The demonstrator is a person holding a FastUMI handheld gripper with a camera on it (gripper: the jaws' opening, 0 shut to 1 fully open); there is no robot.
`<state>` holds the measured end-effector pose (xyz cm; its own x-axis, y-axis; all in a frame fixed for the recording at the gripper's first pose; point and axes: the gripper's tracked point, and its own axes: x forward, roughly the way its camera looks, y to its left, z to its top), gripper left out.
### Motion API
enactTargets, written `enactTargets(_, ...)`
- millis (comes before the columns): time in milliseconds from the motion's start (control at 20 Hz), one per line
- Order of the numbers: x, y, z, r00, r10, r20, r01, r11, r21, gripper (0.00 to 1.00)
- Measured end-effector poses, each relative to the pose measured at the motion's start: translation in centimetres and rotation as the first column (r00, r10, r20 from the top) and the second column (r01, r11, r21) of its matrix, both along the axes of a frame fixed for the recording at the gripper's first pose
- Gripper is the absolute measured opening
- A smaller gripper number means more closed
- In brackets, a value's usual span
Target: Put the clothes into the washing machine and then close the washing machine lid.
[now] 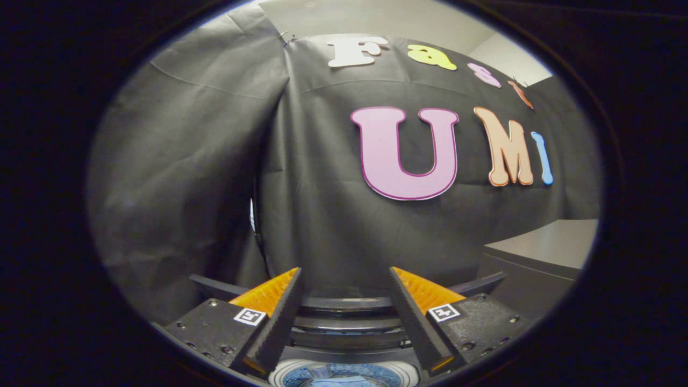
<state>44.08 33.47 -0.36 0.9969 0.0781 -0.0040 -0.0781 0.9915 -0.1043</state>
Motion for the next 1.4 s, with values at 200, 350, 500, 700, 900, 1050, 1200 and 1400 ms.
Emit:
enactTargets(200, -0.2, -0.2, -0.2, 1.000, 0.001, 0.010, -0.001, 1.000, 0.002, 0.94)
enactTargets(350, -0.7, -0.2, -0.2, 1.000, 0.003, 0.016, -0.003, 1.000, 0.004, 0.94)
enactTargets(500, -0.5, -0.4, -0.4, 1.000, 0.001, 0.012, -0.001, 1.000, 0.004, 0.94)
enactTargets(700, -0.9, -0.4, -0.6, 1.000, 0.003, 0.014, -0.003, 1.000, 0.001, 0.94)
enactTargets(900, -1.0, -0.6, -0.8, 1.000, 0.002, 0.014, -0.002, 1.000, 0.002, 0.94)
enactTargets(1050, -1.4, -0.6, -0.9, 1.000, 0.009, 0.017, -0.009, 1.000, 0.001, 0.95)
enactTargets(1200, -1.3, -1.0, -1.2, 1.000, 0.005, 0.019, -0.005, 1.000, 0.006, 0.96)
enactTargets(1400, -1.6, -1.0, -1.5, 1.000, -0.004, 0.013, 0.004, 1.000, 0.004, 0.96)
